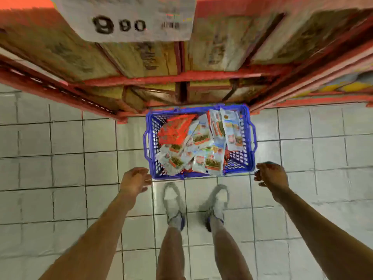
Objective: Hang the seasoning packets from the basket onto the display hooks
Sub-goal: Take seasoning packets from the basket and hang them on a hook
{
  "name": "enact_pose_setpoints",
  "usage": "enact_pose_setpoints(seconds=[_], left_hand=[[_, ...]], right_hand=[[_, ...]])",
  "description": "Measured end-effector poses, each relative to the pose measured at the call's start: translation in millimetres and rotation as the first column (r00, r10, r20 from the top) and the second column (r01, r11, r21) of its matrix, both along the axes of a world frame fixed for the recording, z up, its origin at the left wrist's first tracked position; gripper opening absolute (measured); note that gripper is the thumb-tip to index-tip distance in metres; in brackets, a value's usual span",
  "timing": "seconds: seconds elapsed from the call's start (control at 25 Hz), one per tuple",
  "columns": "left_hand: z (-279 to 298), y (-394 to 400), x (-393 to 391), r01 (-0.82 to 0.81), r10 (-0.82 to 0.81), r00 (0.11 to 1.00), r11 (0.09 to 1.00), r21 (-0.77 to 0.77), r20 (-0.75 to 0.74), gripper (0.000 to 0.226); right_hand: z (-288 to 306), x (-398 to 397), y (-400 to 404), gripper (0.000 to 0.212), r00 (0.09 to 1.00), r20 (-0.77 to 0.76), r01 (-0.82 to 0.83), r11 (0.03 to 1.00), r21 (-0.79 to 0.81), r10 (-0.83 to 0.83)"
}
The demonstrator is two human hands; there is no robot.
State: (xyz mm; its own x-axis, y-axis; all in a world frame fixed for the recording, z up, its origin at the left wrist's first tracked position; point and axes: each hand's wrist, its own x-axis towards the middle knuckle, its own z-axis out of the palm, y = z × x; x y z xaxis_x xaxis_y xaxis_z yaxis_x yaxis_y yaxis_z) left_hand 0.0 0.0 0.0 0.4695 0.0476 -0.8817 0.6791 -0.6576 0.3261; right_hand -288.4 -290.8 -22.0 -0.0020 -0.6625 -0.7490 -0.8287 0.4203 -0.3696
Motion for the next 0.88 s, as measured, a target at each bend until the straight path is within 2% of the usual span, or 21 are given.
enact_pose_setpoints(seconds=[0.08,0.12,0.2,0.28,0.36,0.48,0.56,0.68,0.76,0.88], left_hand=[[-65.4,-0.9,7.9,0.013,-0.015,0.997,1.000,0.023,0.076,0.018],[-90.5,-2.5,10.9,0.024,-0.029,0.995,0.998,0.052,0.100,0.026],[-141.9,-2.6,12.9,0.026,-0.036,0.995,0.995,0.101,0.095,0.041],[-183.9,0.0,12.8,-0.002,-0.007,0.994,0.997,0.073,0.112,0.025],[-212.6,0.6,14.1,-0.029,0.014,0.988,0.995,0.099,0.154,0.020],[-223.7,-2.5,12.9,-0.092,0.069,0.977,0.990,0.107,0.200,0.028],[-225.1,-5.8,7.3,-0.140,0.121,0.971,0.987,0.079,0.205,0.027],[-214.5,-12.7,-3.3,-0.186,0.157,0.952,0.978,0.090,0.261,0.040],[-199.5,-17.2,-11.6,-0.169,0.129,0.944,0.980,0.108,0.303,0.046],[-166.4,-28.9,-26.4,-0.086,0.048,0.943,0.991,0.101,0.328,0.042]], right_hand=[[-63.5,8.7,-21.7,0.019,0.989,-0.128,-0.093,0.990,-0.107,0.079],[-92.2,9.6,-33.6,0.027,0.983,-0.166,-0.106,0.980,-0.168,0.078],[-136.7,18.9,-46.3,0.044,0.986,-0.167,-0.033,0.980,-0.197,0.000],[-179.2,20.2,-55.6,0.041,0.989,-0.148,-0.051,0.972,-0.229,0.017],[-204.9,17.5,-63.1,0.044,0.993,-0.119,-0.023,0.970,-0.241,-0.006],[-215.8,13.8,-62.2,0.061,0.993,-0.091,0.054,0.969,-0.242,-0.078],[-215.1,13.3,-59.9,0.057,0.990,-0.046,0.119,0.960,-0.253,-0.134],[-204.6,7.3,-54.5,0.050,0.984,0.007,0.173,0.955,-0.241,-0.176],[-194.3,-12.5,-47.3,0.050,0.970,0.022,0.241,0.945,-0.222,-0.242],[-166.1,-60.5,-25.0,0.049,0.923,0.048,0.384,0.904,-0.189,-0.382]])
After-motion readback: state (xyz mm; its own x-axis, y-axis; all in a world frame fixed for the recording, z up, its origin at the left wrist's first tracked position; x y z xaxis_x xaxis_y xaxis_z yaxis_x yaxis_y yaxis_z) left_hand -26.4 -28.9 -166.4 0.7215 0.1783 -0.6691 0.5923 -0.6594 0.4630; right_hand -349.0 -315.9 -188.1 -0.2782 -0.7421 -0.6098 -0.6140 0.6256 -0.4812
